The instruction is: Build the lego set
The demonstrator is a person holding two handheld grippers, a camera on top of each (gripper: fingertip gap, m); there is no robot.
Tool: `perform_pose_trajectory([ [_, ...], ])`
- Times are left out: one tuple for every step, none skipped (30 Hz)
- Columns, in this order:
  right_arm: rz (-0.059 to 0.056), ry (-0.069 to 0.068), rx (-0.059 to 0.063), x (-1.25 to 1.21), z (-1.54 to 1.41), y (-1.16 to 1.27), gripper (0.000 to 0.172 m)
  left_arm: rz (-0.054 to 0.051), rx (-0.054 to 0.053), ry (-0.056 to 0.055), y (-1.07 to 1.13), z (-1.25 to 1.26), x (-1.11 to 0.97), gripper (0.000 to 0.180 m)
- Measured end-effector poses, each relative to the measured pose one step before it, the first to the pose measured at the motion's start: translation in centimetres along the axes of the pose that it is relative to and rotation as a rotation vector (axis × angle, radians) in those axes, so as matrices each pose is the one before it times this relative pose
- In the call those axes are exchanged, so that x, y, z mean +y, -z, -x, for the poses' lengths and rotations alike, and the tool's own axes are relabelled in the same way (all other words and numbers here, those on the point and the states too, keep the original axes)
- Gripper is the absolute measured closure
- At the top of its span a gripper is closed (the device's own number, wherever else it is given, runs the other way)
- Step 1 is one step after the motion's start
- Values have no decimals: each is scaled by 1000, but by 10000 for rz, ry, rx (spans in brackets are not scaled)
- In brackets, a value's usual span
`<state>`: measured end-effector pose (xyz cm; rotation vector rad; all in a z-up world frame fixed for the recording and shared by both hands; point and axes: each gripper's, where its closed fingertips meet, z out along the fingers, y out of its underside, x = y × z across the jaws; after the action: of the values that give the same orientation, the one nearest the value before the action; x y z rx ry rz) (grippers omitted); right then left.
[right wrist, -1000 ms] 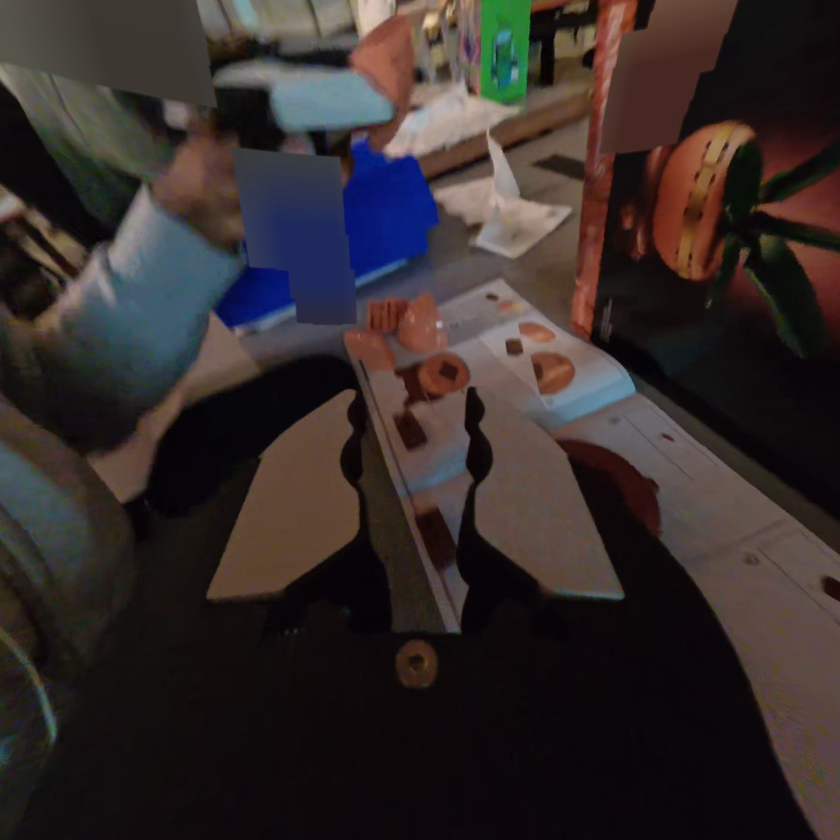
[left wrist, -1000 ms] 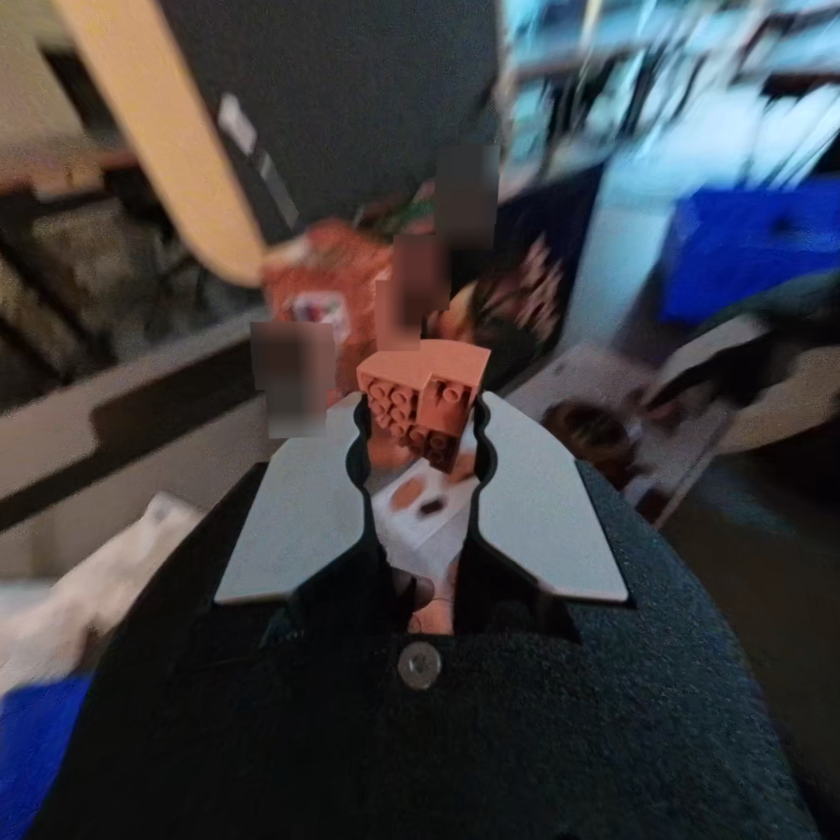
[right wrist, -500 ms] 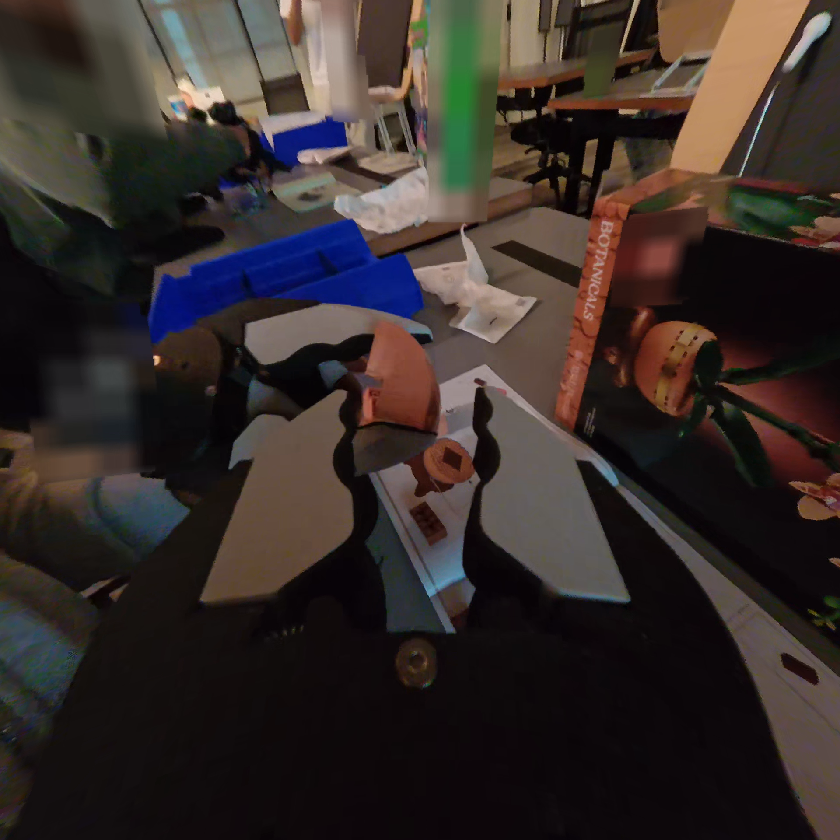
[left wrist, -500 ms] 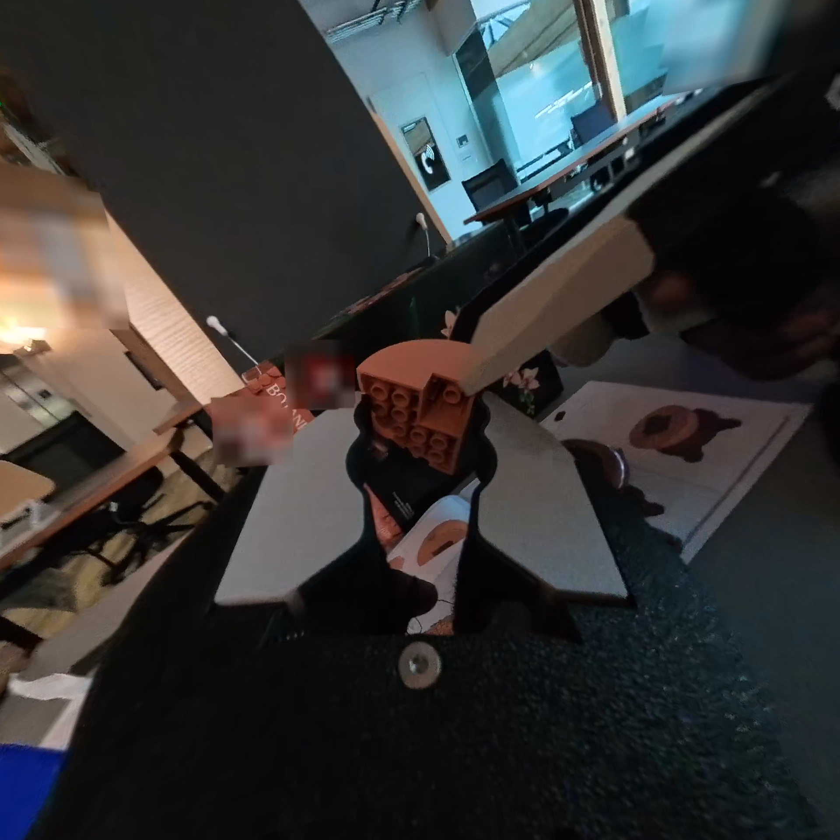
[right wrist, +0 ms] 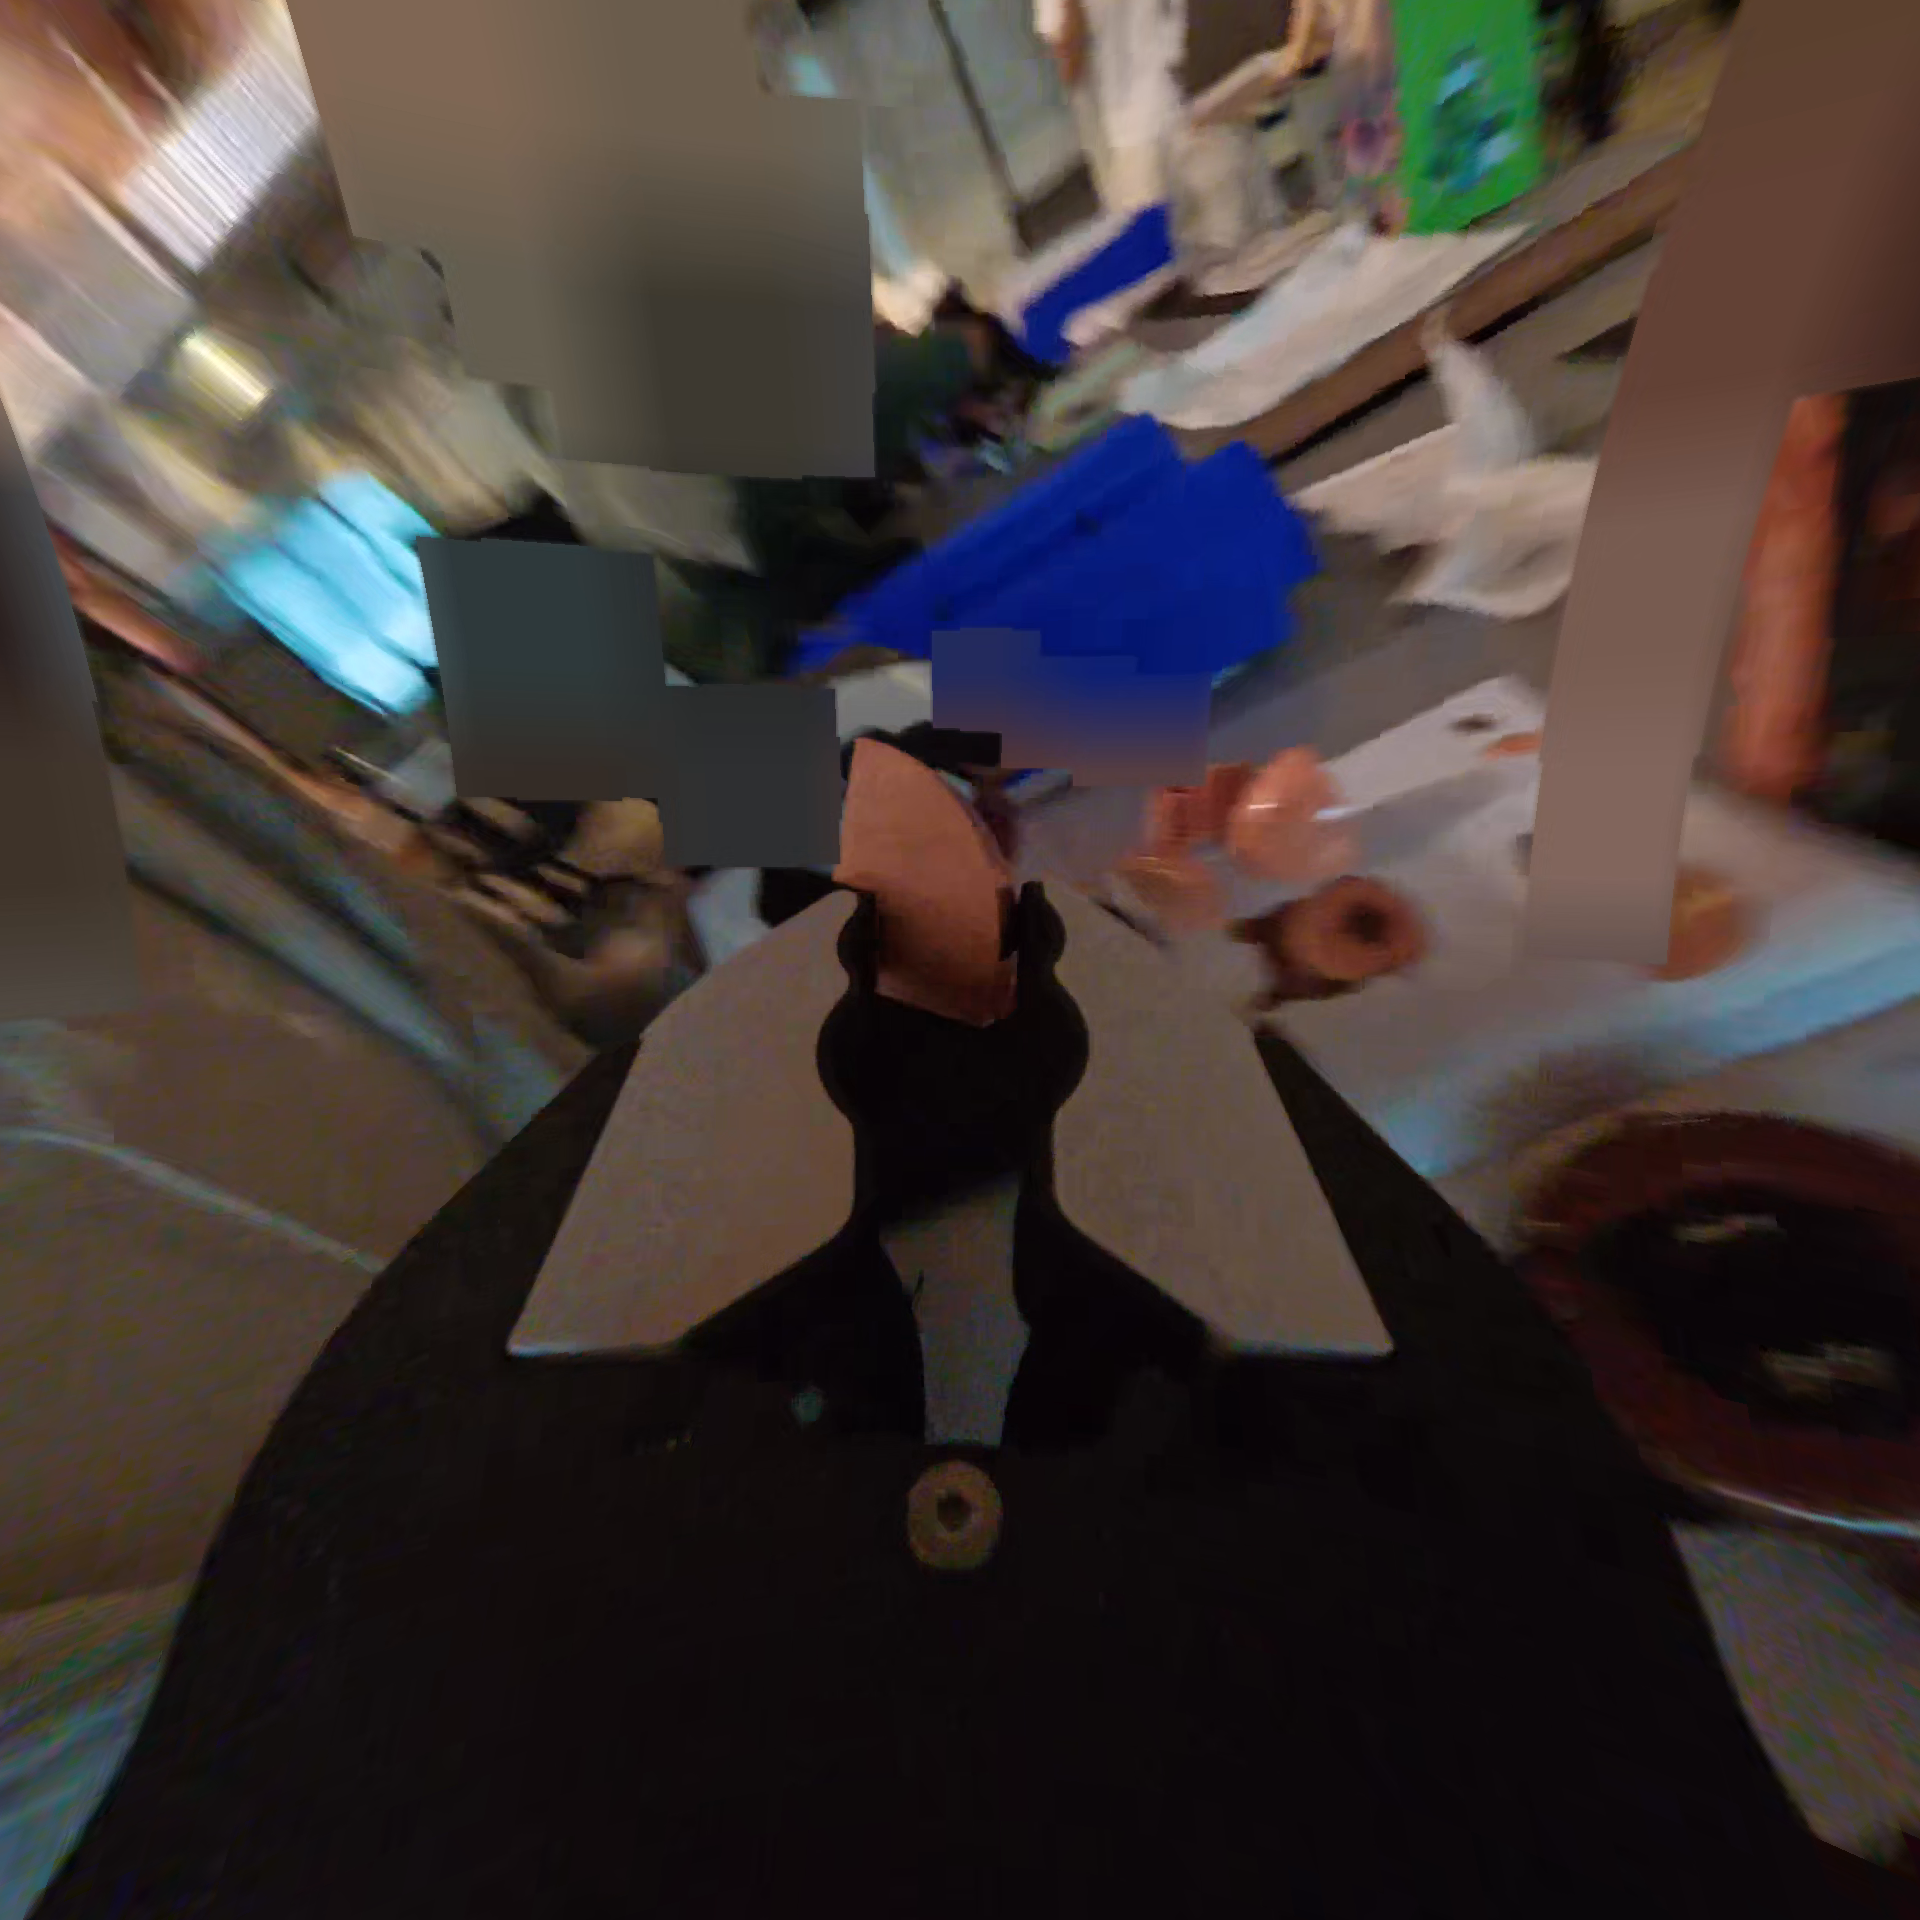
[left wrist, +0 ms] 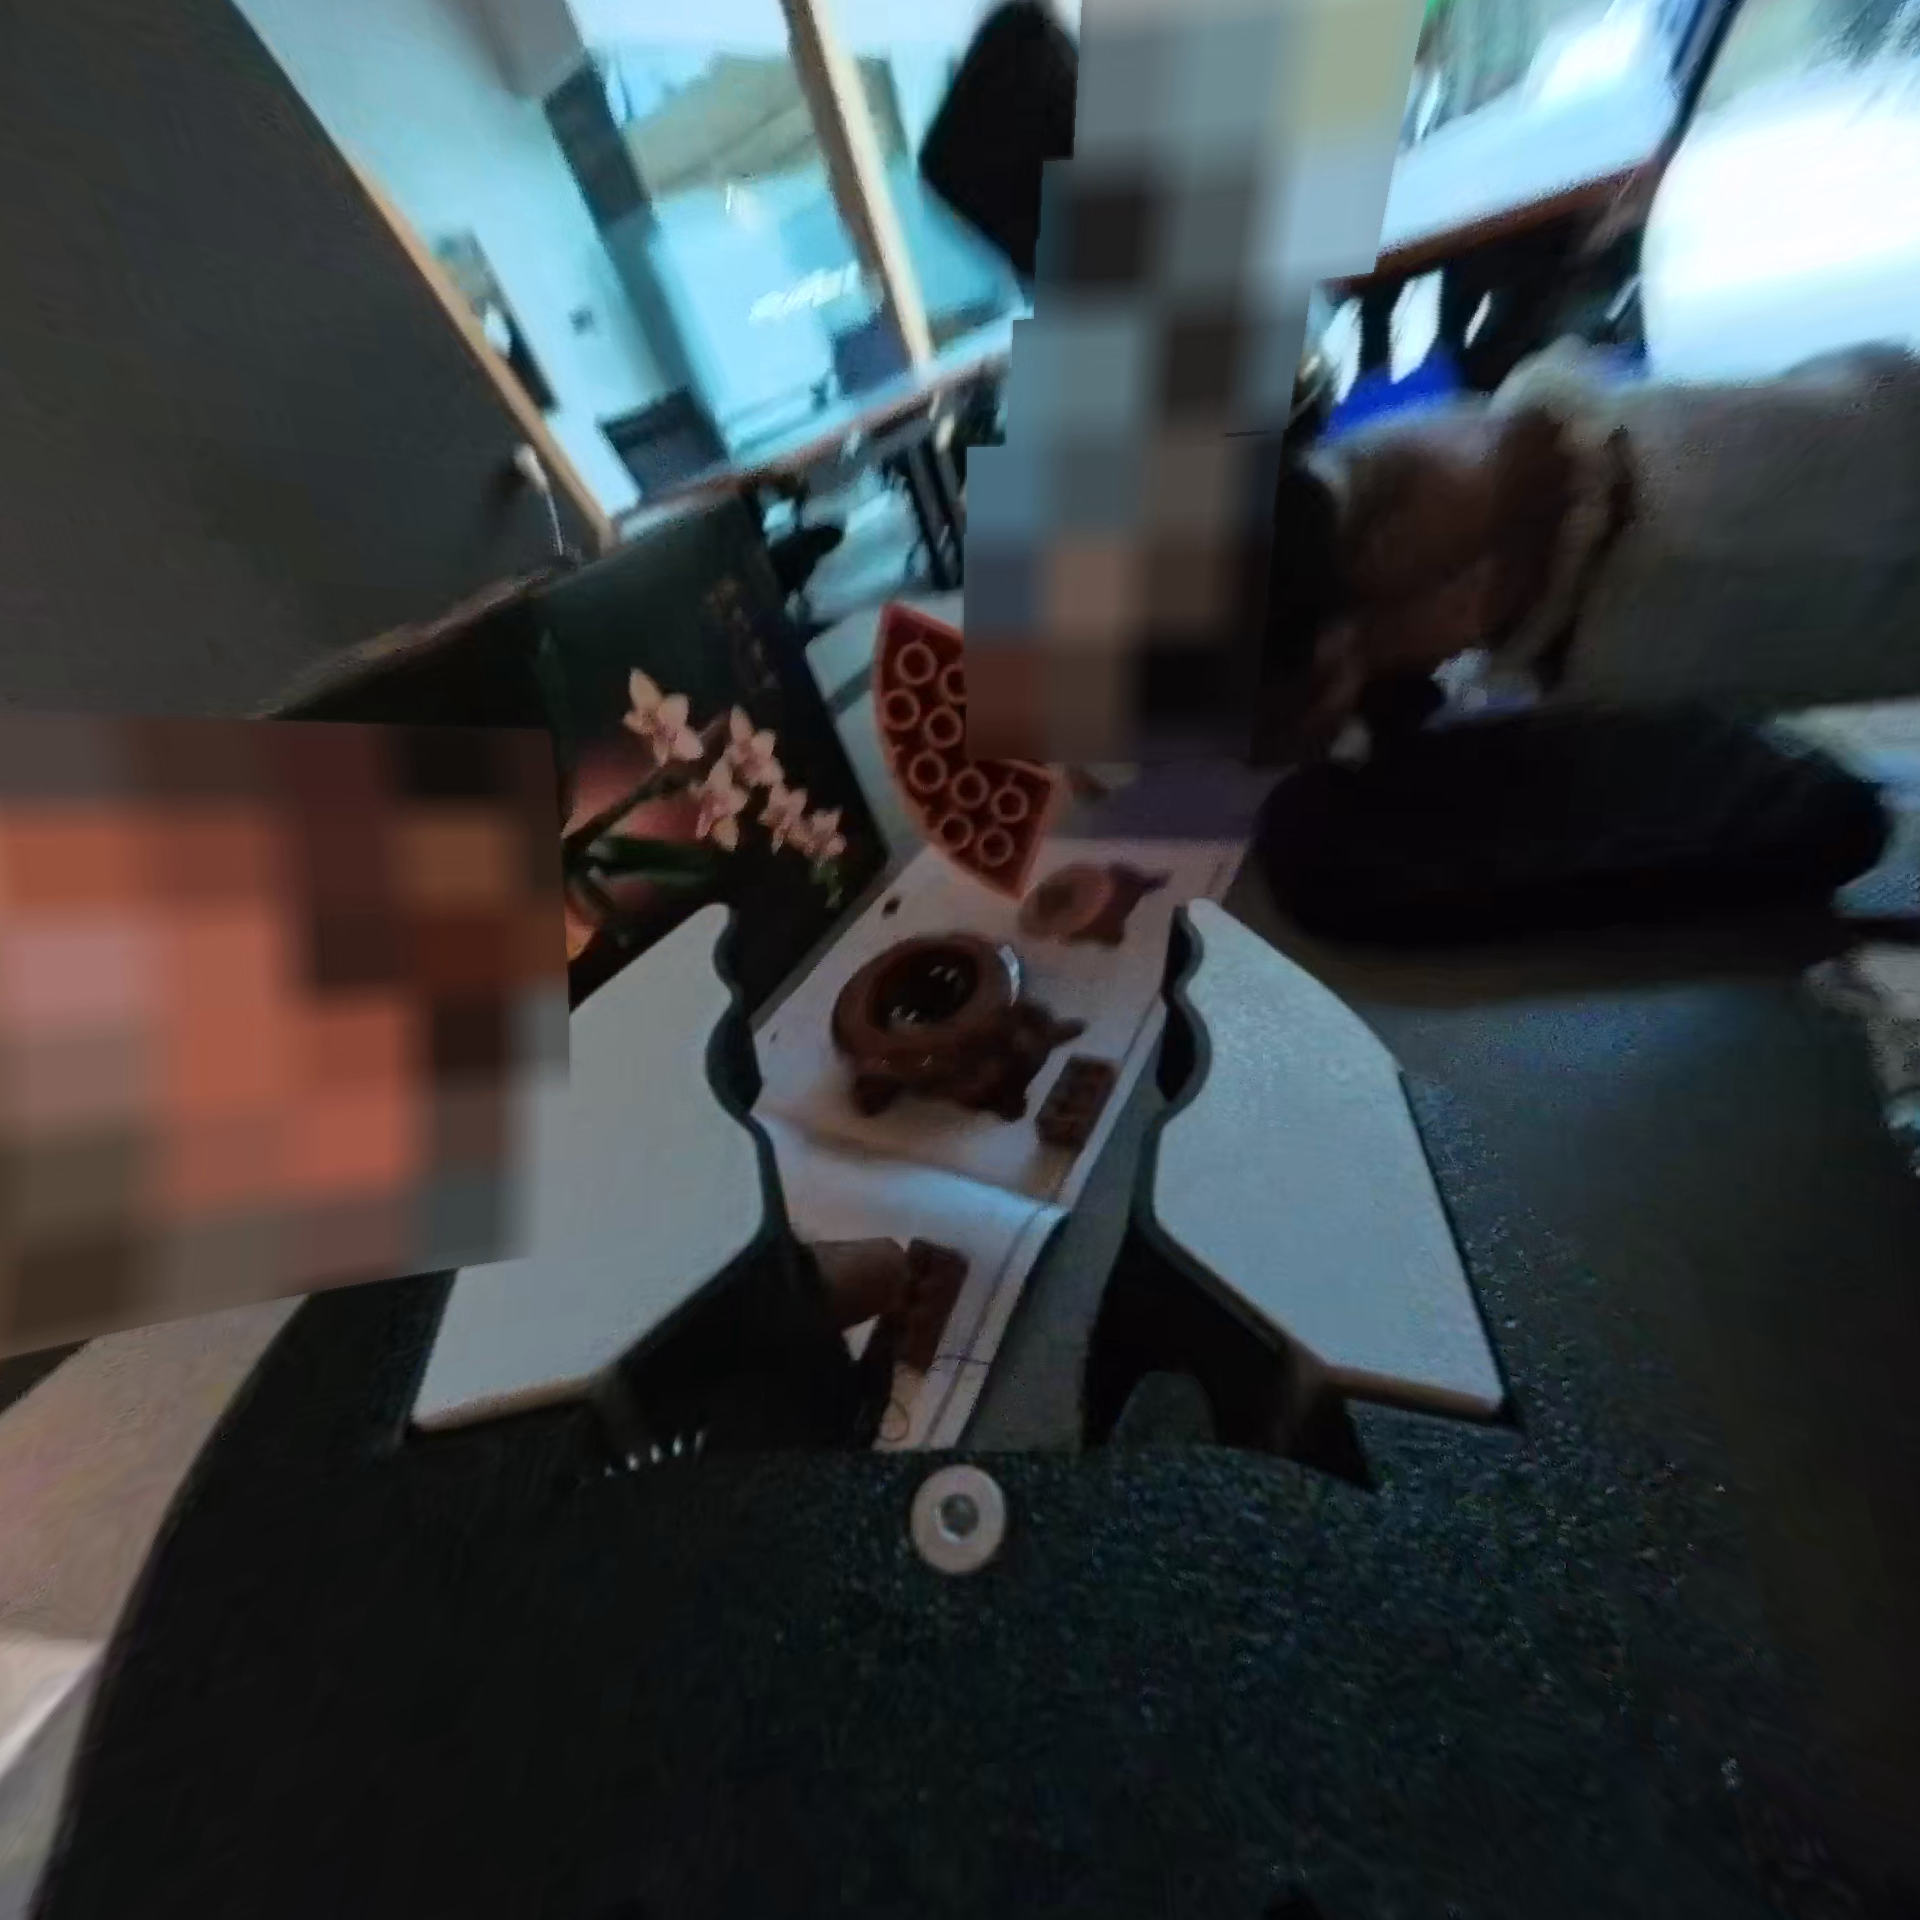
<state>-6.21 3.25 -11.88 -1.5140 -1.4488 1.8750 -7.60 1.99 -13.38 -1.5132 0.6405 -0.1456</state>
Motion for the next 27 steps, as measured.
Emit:
perform_pose_trajectory([
  [-345,-1427,-928,-165,455,85,147,-769,275,162,465,-101,-740,105],
  [-165,-1129,-668,108,240,-36,147,-686,12,-233,271,19,-742,105],
  [-38,-840,-480,267,111,-143,147,-459,-79,-432,36,-9,-544,107],
  [26,-696,-418,300,118,-221,147,-195,89,-349,-213,-283,-283,108],
  [19,-651,-529,225,325,-248,147,-11,171,-91,-410,-366,-58,107],
  [72,-658,-515,260,317,-253,147,-32,199,71,-440,-340,-36,108],
  [30,-544,-331,217,74,-223,147,-178,167,105,-351,-255,-180,110],
  [-8,-415,-317,183,50,-178,147,-296,137,109,-233,-169,-383,112],
  [8,-469,-341,217,60,-133,147,-291,89,155,-174,-52,-416,113],
  [-59,-453,-371,109,134,-119,147,-190,175,130,-129,-135,-309,115],
  [-44,-338,-318,92,133,-120,147,-88,169,50,-96,-147,-165,117],
  [119,-221,-168,284,10,-138,147,36,90,15,-89,-66,48,118],
  [111,-69,-94,230,-7,-131,147,75,120,48,-67,-117,148,118],
  [62,-39,-97,131,52,-93,147,39,146,139,-67,-154,105,119],
  [90,-30,-115,142,105,-74,147,-45,95,190,-36,-109,-17,118],
  [60,33,-47,85,20,-50,147,-112,96,175,6,-99,-101,120],
  [52,40,-5,84,-17,-34,147,-156,6,183,56,50,-185,123],
  [30,13,-34,67,22,-49,147,-139,10,164,87,96,-171,127],
  [-4,18,-25,17,5,-50,147,-54,82,113,56,3,-68,128],
  [-5,5,-30,2,-3,-17,147,-13,57,92,30,6,-17,129],
  [-7,28,-17,-12,-14,10,147,4,27,75,-8,7,1,129],
  [-51,54,-9,-80,-9,33,147,30,-6,80,1,56,59,129],
  [-21,172,52,-54,-57,40,146,61,-28,71,21,92,121,130],
  [0,223,153,-36,-151,72,146,75,2,69,28,43,125,130],
  [-67,273,203,-183,-159,154,145,69,-42,107,11,87,90,130],
  [-45,321,354,-241,-285,231,135,124,-174,95,16,261,156,130],
  [10,512,553,-239,-427,322,126,221,-288,36,36,415,301,131],
])
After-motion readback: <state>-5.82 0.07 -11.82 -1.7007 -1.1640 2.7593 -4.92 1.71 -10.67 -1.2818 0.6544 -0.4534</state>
